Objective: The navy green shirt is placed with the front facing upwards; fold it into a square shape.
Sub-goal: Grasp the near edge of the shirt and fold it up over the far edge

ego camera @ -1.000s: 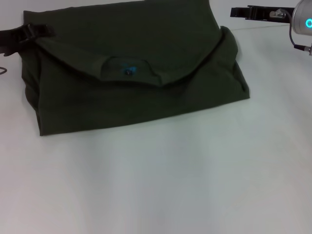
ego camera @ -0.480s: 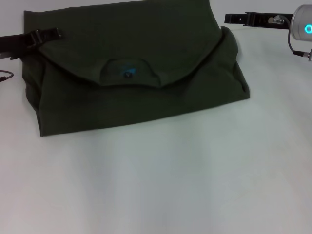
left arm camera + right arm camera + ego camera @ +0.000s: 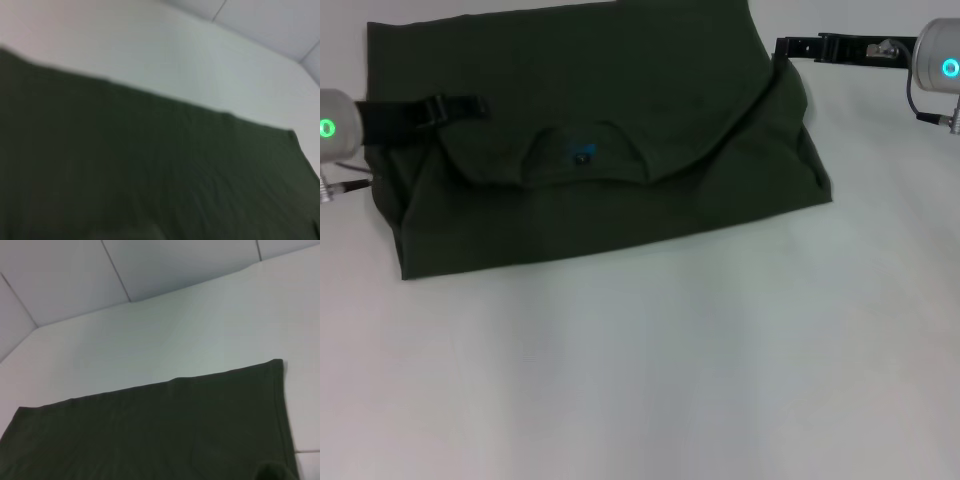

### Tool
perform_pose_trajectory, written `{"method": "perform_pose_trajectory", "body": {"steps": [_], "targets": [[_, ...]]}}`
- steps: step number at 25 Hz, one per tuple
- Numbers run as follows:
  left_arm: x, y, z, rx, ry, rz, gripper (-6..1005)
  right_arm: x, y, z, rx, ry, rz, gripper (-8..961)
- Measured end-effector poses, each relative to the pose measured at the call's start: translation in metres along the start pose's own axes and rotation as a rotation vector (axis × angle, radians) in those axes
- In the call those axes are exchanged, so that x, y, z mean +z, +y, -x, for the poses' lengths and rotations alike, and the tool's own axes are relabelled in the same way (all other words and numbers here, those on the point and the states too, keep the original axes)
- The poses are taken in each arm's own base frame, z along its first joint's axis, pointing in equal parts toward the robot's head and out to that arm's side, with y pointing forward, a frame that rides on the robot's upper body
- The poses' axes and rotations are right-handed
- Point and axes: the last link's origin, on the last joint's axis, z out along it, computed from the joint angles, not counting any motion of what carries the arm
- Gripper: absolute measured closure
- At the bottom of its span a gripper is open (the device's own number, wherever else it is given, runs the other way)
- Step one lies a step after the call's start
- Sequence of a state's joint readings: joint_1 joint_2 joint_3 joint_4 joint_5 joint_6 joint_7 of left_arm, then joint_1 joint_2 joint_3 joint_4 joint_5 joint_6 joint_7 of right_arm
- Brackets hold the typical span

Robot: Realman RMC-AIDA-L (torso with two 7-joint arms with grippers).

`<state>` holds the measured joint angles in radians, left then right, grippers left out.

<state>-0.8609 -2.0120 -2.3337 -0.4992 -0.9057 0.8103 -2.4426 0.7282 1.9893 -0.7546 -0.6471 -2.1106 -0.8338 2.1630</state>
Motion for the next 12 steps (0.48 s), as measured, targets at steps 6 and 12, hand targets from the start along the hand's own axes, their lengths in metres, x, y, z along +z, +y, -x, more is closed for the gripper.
{"method": "perform_pose_trajectory", "body": {"steps": [6, 12], "targets": [[-0.029, -0.015, 0.001, -0.073, -0.047, 0.035, 52, -0.002, -0.003, -0.003, 0.005, 0.007, 0.001, 197], [-0.054, -0.025, 0.008, -0.121, -0.032, 0.056, 52, -0.003, -0.004, -0.005, 0.004, 0.013, 0.0, 197]]}}
